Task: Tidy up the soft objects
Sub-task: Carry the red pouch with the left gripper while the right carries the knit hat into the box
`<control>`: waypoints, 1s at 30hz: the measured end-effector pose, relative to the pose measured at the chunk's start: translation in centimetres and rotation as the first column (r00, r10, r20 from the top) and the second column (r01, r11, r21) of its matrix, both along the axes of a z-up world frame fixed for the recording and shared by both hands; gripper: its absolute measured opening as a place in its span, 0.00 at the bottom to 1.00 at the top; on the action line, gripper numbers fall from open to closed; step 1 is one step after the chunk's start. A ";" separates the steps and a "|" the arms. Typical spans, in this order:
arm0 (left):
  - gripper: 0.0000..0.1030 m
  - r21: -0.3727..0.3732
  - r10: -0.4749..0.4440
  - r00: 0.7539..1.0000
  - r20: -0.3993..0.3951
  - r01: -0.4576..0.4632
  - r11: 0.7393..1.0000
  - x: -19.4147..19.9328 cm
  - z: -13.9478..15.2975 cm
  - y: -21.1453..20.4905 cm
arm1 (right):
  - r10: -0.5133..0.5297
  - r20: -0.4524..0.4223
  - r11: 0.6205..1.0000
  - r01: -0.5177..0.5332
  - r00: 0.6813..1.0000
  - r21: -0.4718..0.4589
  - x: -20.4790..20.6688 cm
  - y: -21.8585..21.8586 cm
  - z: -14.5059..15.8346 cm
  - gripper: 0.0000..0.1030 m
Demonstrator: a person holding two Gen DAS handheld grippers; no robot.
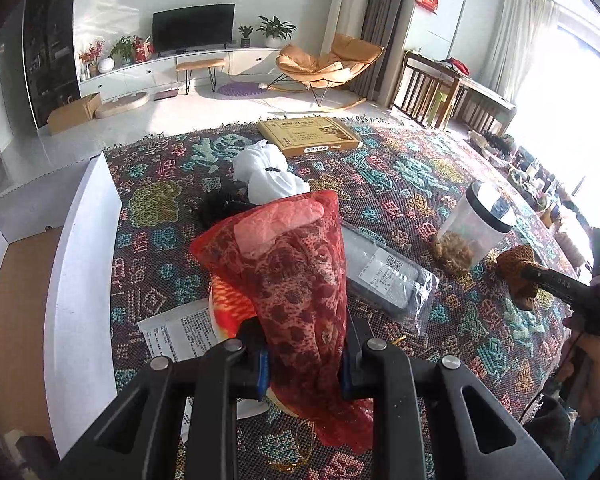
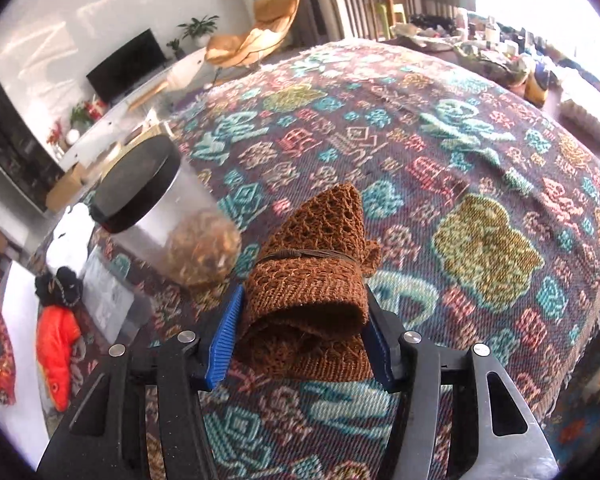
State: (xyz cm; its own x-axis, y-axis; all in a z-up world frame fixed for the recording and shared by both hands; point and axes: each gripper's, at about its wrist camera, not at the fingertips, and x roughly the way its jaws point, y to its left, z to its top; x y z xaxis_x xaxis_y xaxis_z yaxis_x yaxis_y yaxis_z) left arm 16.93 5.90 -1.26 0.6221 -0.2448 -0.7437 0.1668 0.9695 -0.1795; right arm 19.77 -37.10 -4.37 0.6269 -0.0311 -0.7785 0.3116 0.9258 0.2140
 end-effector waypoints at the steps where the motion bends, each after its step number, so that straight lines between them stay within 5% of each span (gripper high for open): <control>1: 0.24 -0.003 0.000 1.000 0.000 0.000 1.000 0.0 0.2 0.0 | -0.019 0.005 1.000 0.019 1.000 0.001 0.5 -0.7 0.0 0.56; 7: 0.24 -0.017 0.008 1.000 0.000 -0.008 1.000 -0.4 0.9 0.9 | -0.085 0.064 0.996 0.085 0.994 0.000 1.6 -4.4 2.0 0.55; 13: 0.24 -0.095 0.031 1.000 -0.002 -0.031 0.995 -1.6 1.7 4.0 | -0.091 0.210 0.992 0.071 0.974 0.101 0.0 -6.5 7.9 0.55; 16: 0.24 -0.105 0.054 0.998 0.017 -0.052 0.993 -2.6 2.1 6.5 | -0.013 0.257 0.996 -0.010 0.966 0.087 0.2 -3.7 12.1 0.55; 20: 0.24 -0.147 0.125 0.992 0.017 -0.122 0.982 -4.8 2.3 12.0 | 0.201 0.289 0.972 -0.228 0.936 0.063 0.1 5.7 16.5 0.55; 23: 0.24 -0.139 0.207 0.978 0.023 -0.202 0.969 -7.2 2.6 17.3 | 0.405 0.290 0.890 -0.446 0.867 0.090 -0.6 16.0 17.6 0.55; 27: 0.25 -0.069 0.337 0.941 0.021 -0.335 0.940 -11.0 2.2 24.3 | 0.650 0.248 0.707 -0.691 0.719 0.152 -2.5 30.9 16.2 0.55; 29: 0.30 -0.033 0.406 0.914 0.012 -0.405 0.914 -12.9 1.5 27.1 | 0.731 0.220 0.613 -0.763 0.646 0.205 -3.7 37.4 14.4 0.56; 30: 0.42 -0.019 0.435 0.900 0.001 -0.435 0.900 -13.7 1.0 28.2 | 0.761 0.208 0.572 -0.787 0.614 0.230 -4.3 40.1 13.4 0.59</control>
